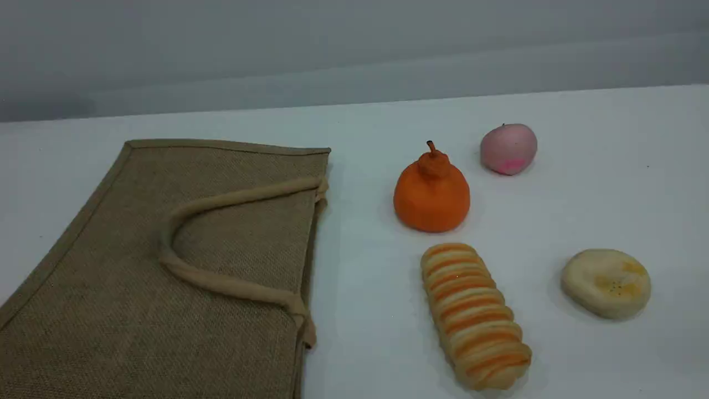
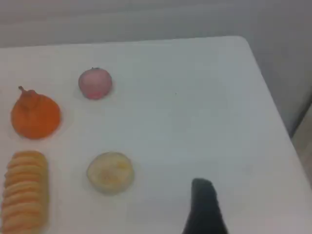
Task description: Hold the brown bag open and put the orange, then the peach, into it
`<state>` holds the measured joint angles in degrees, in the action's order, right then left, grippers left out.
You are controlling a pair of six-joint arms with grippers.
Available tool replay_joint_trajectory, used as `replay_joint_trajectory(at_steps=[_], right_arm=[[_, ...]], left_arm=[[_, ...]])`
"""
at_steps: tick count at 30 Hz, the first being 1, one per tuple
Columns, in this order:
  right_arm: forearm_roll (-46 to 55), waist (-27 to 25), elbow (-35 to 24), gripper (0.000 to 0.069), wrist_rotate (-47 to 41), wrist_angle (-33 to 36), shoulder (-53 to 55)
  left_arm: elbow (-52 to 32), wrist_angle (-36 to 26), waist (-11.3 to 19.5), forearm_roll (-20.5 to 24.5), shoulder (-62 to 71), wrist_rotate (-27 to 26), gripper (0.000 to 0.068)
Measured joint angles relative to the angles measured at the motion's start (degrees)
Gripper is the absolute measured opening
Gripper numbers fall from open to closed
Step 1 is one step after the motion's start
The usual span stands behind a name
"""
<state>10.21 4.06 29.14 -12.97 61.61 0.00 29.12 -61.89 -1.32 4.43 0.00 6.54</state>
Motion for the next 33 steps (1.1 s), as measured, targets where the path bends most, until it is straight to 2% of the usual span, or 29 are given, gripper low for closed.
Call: replay_joint_trajectory(at_steps=[6, 11, 20, 26, 29, 33], right_arm=[[0.00, 0.00, 0.46, 0.0428, 1.25, -0.72, 0.00], [-2.08, 0.00, 3.19, 0.0428, 7.23, -7.51, 3.38], [-15.97, 0.00, 5.11, 0.0428, 17.88, -25.68, 26.82], [-28.49, 0.00, 5.22, 0.0428, 21.59, -39.23, 45.17], [-33.65, 0.00, 6.93, 0.0428, 23.35, -43.11, 53.71], [-37.77, 0.00, 11.12, 0.0428, 23.76, -42.33, 64.49]], left_arm=[[0.89, 1.31, 0.00, -0.36, 0.75, -2.24, 0.0449], [4.57, 5.53, 0.00, -3.47, 7.80, -2.24, 0.0449], [17.25, 16.19, 0.00, -6.90, 32.83, -2.82, 0.0449], [19.46, 22.03, 0.00, -8.77, 51.17, -2.75, 0.0449], [19.46, 24.76, 0.00, -10.80, 60.04, -2.44, 0.0449], [19.93, 28.19, 0.00, -12.45, 71.28, -2.44, 0.0449]])
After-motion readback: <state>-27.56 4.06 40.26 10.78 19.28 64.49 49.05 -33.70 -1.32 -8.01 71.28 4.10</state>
